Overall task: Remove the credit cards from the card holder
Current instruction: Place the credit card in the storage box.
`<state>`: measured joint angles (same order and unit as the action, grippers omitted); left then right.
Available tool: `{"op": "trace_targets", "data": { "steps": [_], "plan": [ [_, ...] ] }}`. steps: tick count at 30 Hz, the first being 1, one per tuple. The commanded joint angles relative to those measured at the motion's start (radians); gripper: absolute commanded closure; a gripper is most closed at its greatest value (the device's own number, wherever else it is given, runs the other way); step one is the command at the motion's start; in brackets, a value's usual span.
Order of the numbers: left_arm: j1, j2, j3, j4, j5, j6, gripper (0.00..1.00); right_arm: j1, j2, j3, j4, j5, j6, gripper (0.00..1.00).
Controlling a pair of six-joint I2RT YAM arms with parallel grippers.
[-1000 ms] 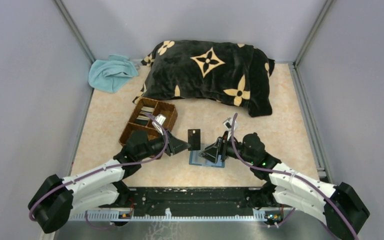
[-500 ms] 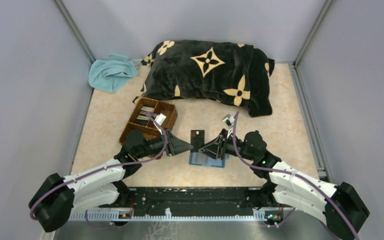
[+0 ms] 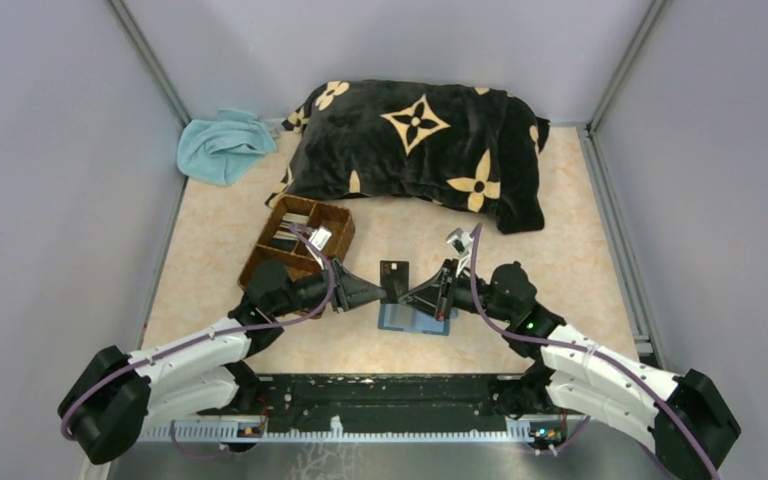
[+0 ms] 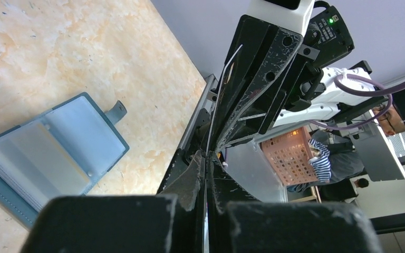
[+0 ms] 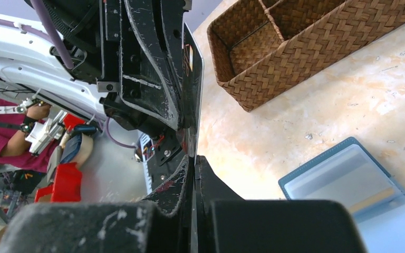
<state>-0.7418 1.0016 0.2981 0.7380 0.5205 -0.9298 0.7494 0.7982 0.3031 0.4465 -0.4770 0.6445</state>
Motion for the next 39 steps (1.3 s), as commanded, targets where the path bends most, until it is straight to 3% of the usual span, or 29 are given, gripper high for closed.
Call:
{"op": "trace_targets", "data": {
  "steps": [1,11,15,20,31,39],
  "plan": [
    [-0.002,-0.029,0.007,0.012,0.005,0.025,1.0,-0.005,-0.017,0.047,-0.018,0.014,-0.03,1.0],
    [-0.002,-0.044,0.028,-0.058,-0.031,0.057,0.99,-0.005,-0.047,0.047,-0.068,0.023,-0.04,1.0],
    [-0.002,-0.099,0.041,-0.157,-0.114,0.112,0.64,-0.005,-0.062,0.06,-0.108,0.024,-0.056,1.0],
    [0.003,-0.164,0.071,-0.246,-0.154,0.184,0.6,-0.005,-0.053,0.076,-0.122,-0.04,-0.069,1.0],
    [0.012,-0.094,0.296,-0.511,0.037,0.43,0.5,-0.004,-0.011,0.1,-0.187,-0.246,-0.119,1.0],
    [0.012,0.03,0.31,-0.462,0.241,0.438,0.51,-0.003,-0.027,0.115,-0.238,-0.261,-0.151,1.0]
  ]
}}
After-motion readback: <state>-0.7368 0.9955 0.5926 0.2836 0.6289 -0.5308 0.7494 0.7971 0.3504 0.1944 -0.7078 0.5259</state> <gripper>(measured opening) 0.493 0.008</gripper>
